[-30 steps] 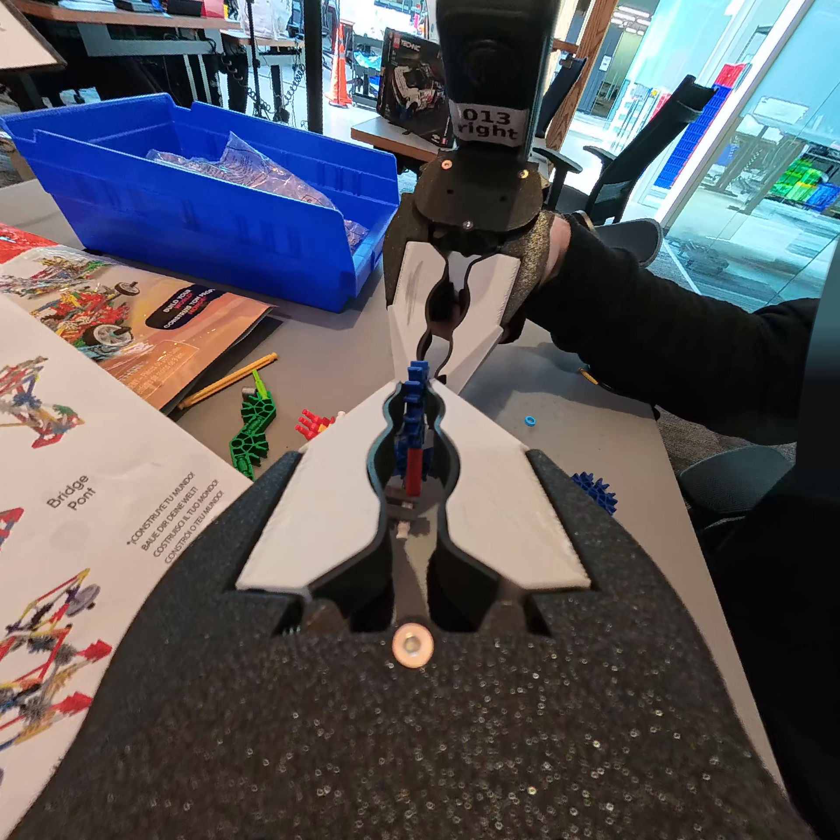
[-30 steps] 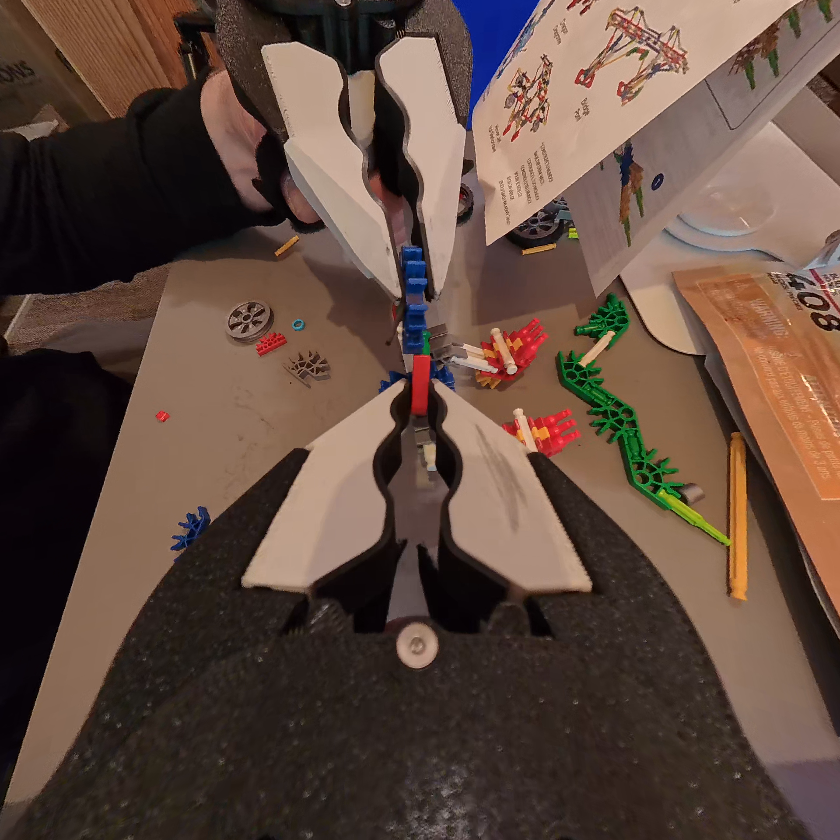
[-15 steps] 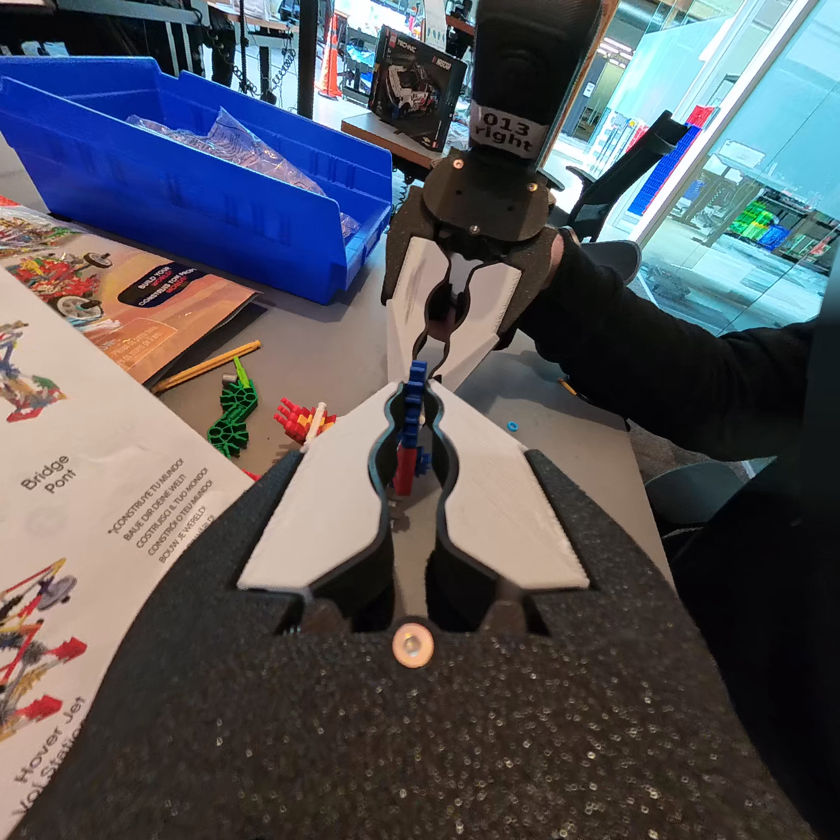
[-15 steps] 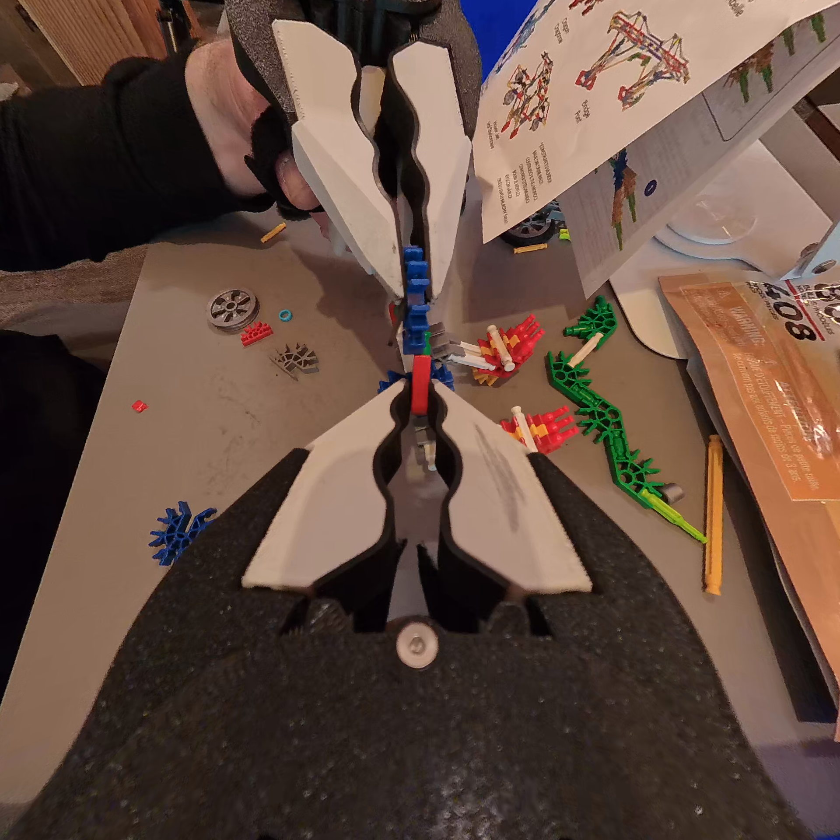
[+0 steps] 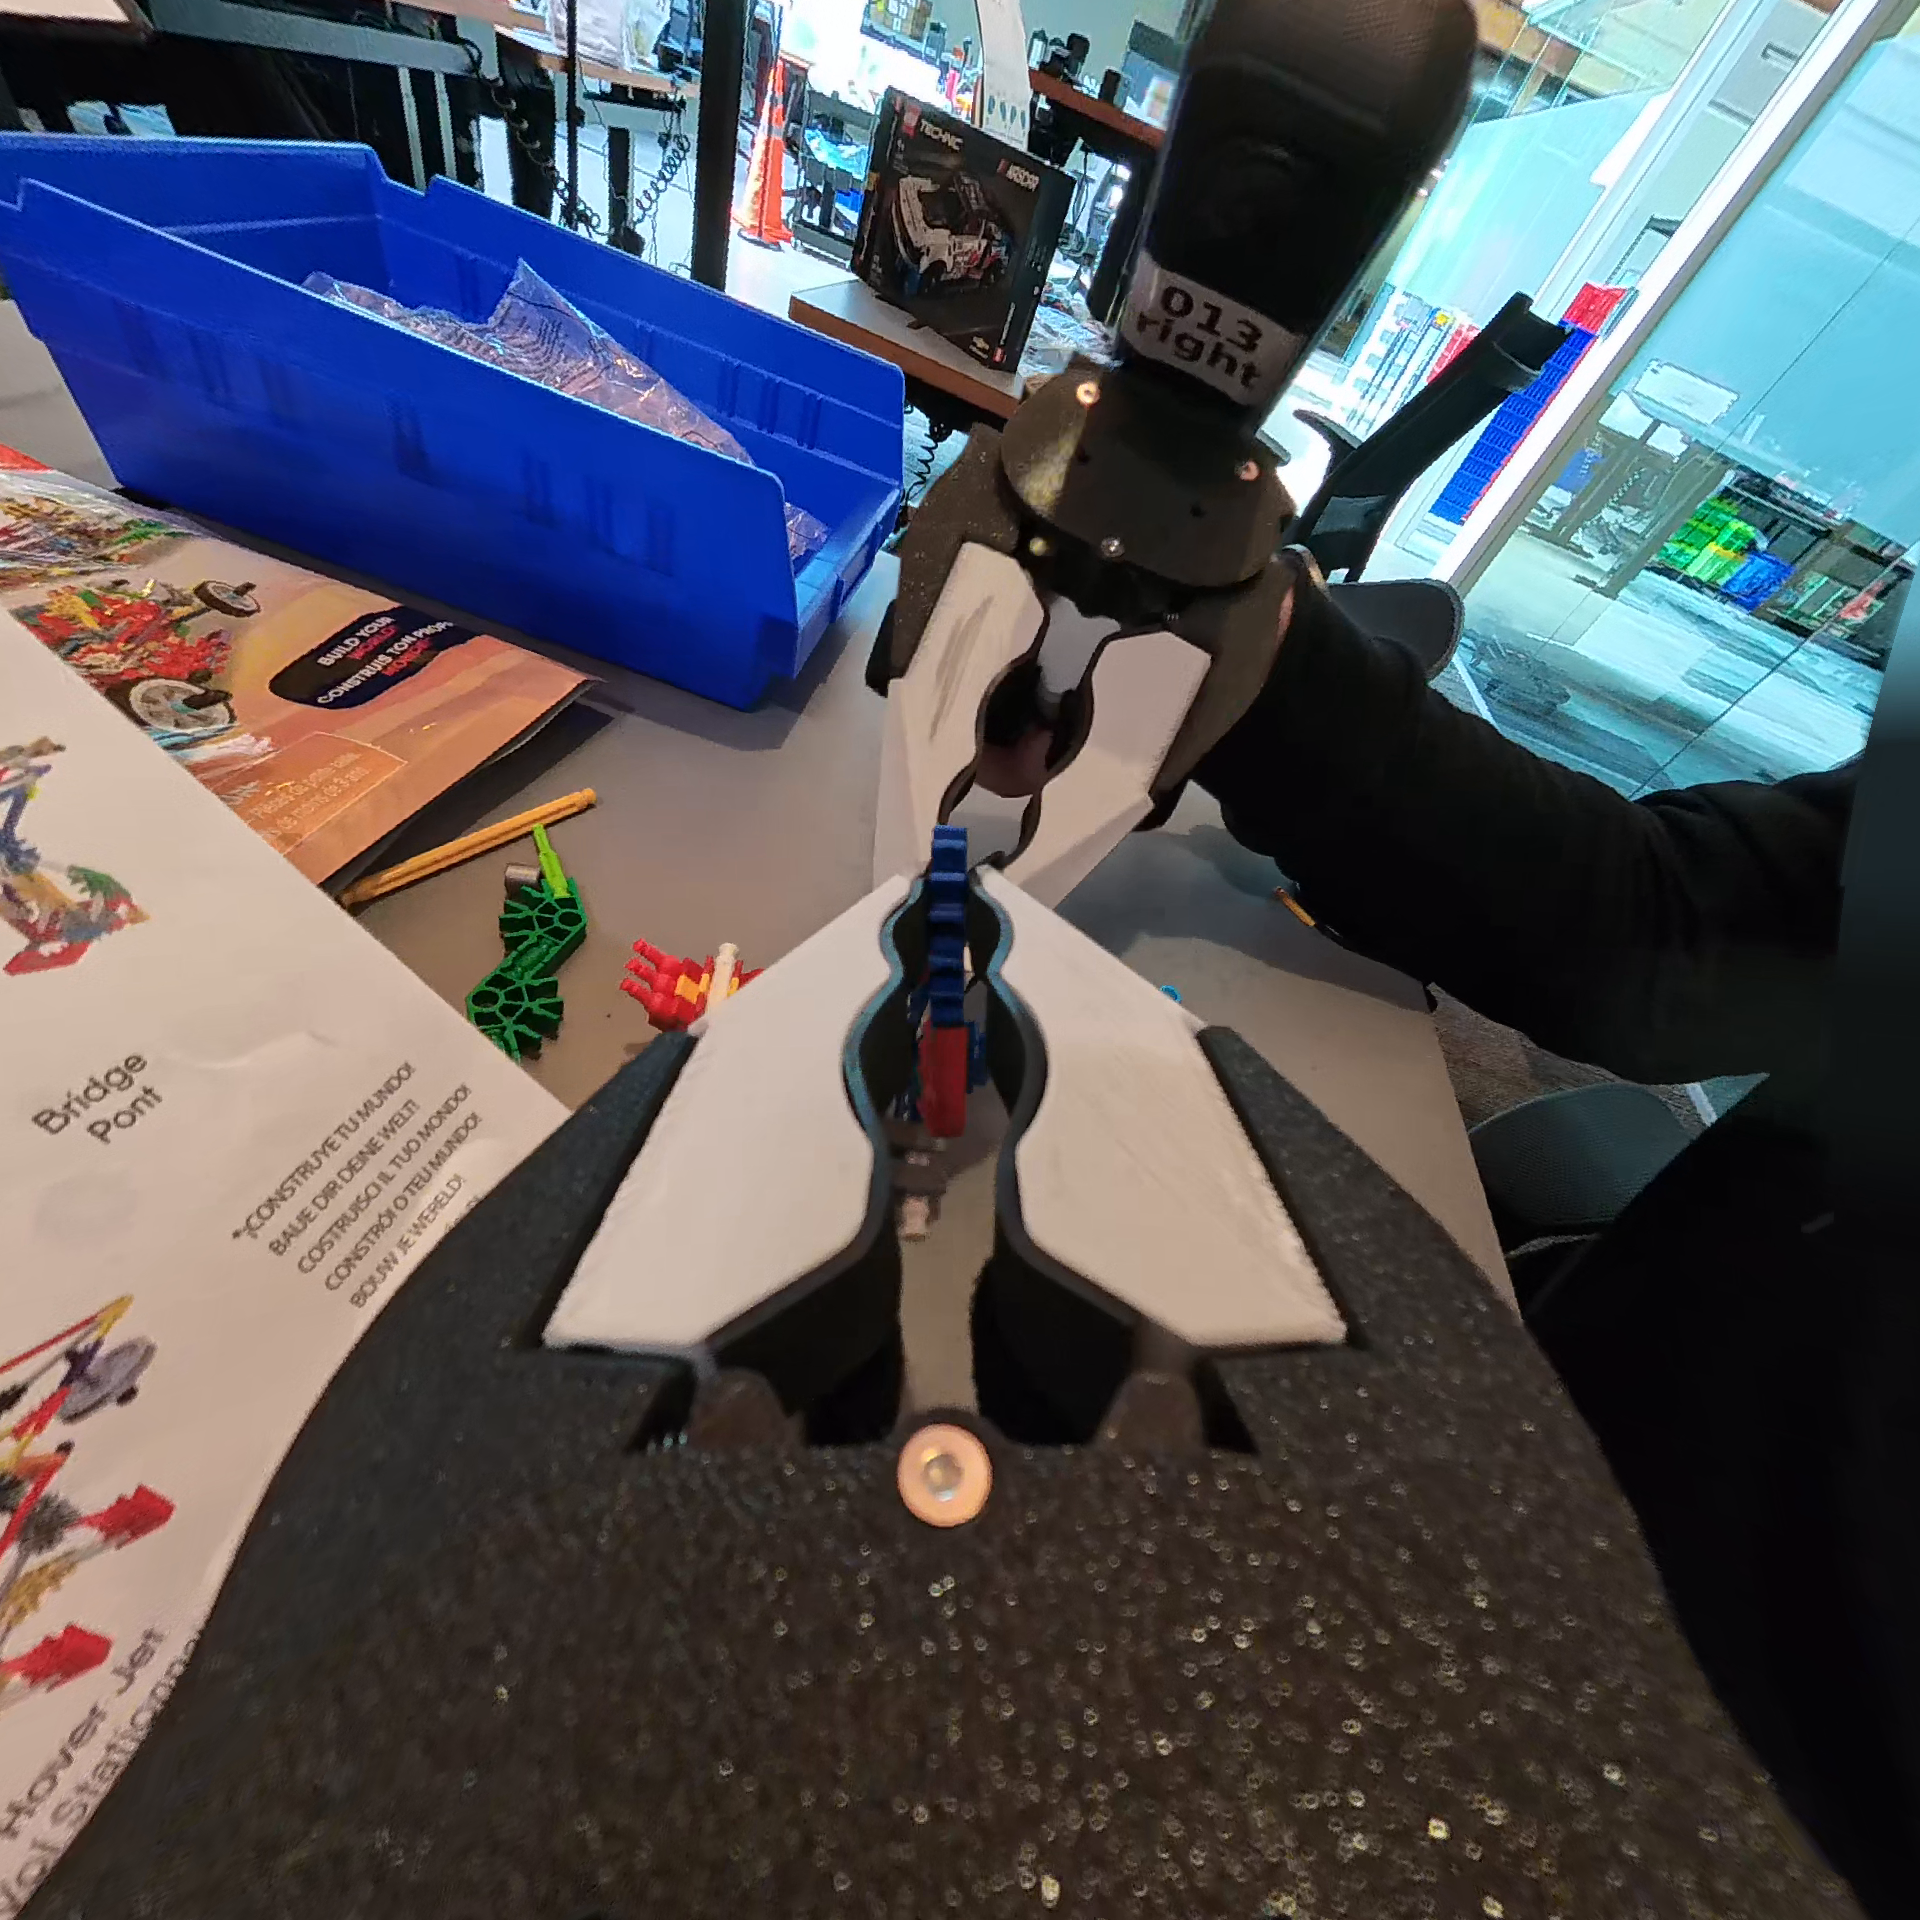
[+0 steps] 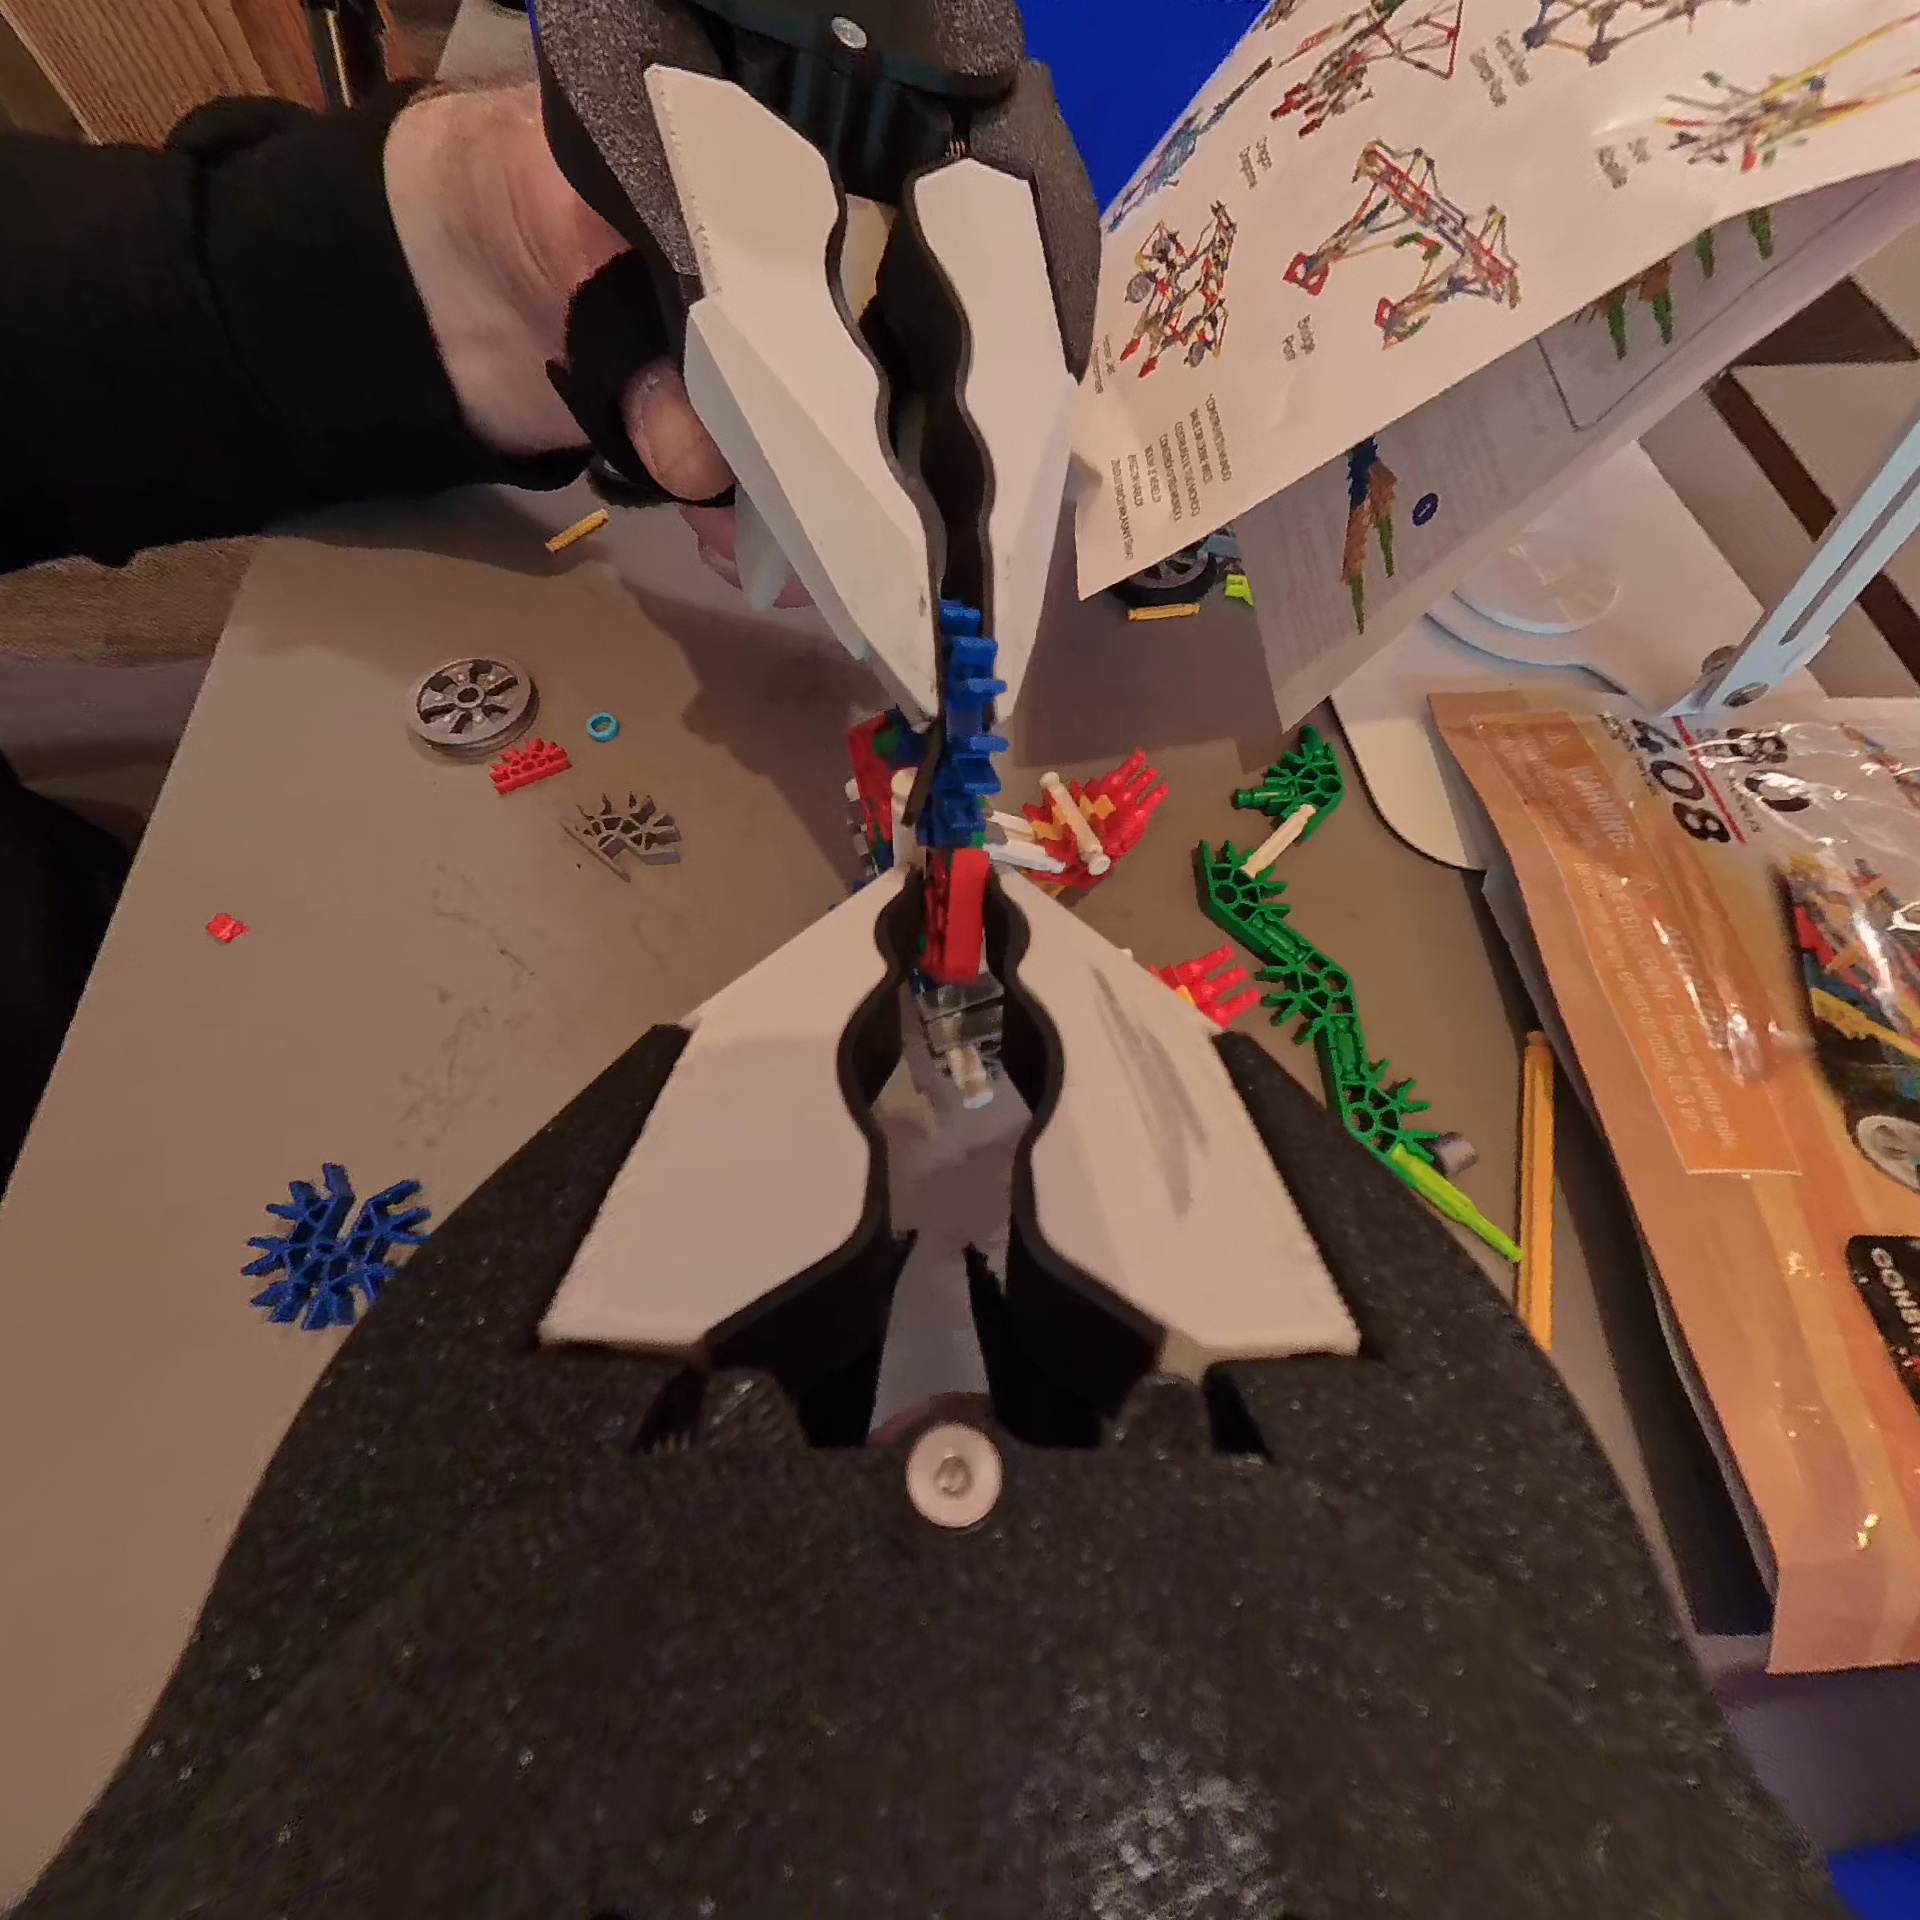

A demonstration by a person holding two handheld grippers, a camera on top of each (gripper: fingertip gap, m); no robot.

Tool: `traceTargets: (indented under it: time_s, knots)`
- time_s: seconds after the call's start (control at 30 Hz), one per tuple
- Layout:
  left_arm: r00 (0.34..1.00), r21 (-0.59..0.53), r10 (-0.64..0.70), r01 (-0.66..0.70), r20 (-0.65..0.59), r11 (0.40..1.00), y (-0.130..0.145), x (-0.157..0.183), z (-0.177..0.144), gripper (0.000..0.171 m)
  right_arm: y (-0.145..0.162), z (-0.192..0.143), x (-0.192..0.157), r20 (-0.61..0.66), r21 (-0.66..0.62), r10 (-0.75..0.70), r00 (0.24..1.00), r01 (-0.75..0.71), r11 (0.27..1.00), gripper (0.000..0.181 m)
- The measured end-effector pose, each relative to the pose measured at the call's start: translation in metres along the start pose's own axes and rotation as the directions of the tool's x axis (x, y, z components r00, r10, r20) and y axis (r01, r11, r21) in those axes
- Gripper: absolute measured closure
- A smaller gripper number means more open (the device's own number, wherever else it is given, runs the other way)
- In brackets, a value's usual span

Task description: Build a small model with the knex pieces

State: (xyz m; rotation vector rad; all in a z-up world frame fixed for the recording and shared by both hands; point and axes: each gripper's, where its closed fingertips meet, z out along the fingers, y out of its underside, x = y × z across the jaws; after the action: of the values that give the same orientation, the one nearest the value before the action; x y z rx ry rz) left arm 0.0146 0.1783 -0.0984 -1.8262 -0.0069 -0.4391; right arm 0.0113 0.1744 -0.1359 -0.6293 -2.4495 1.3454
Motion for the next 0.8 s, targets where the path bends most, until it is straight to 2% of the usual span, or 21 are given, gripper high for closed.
traceTargets:
  time_s: [0.27, 0.8]
  knots:
    - [0.999, -0.008, -0.034, 0.034, -0.023, 0.999, 0.003, 0.0011, 0.0015, 0.168, 0.0022, 0.0003, 0.0003, -0.017, -0.006, -0.062, 0.998, 0.062, 0.998, 0.174]
    - [1.0, 0.004, -0.007, 0.007, -0.01, 1.0, 0.0, 0.0012, 0.0008, 0.168, -0.0004, -0.0003, 0.0005, -0.013, 0.005, -0.04, 0.999, 0.04, 0.999, 0.173]
